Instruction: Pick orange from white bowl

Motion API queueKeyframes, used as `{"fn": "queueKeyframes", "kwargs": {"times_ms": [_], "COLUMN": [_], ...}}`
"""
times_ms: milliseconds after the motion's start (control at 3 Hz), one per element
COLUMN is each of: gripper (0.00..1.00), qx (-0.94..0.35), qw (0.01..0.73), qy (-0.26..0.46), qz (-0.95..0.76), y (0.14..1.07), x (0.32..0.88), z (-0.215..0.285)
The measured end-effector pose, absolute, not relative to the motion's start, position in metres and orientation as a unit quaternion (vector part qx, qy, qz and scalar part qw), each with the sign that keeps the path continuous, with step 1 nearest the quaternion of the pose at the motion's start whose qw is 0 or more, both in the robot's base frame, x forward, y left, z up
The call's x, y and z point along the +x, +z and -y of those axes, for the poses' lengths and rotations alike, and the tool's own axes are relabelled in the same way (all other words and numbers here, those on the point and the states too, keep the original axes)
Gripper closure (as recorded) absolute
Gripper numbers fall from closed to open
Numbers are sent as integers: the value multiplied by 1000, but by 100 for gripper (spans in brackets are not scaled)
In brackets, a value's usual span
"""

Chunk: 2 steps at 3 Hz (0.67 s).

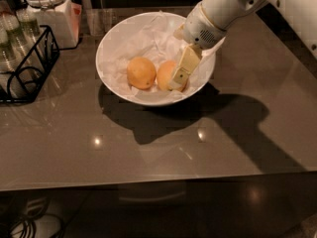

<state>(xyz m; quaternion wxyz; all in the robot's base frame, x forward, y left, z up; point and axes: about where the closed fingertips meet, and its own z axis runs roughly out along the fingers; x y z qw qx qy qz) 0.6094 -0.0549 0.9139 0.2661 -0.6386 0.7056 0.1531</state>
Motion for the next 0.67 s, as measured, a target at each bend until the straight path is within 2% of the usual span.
{"fn": "queueKeyframes", "kwargs": {"times_ms": [333,667], "gripper": [0,19], "qx": [-634,-634], "qw": [261,261], "qy": [153,153], "qz": [-712,-712], "y": [900,900], "x": [609,609], "z": [54,54]}}
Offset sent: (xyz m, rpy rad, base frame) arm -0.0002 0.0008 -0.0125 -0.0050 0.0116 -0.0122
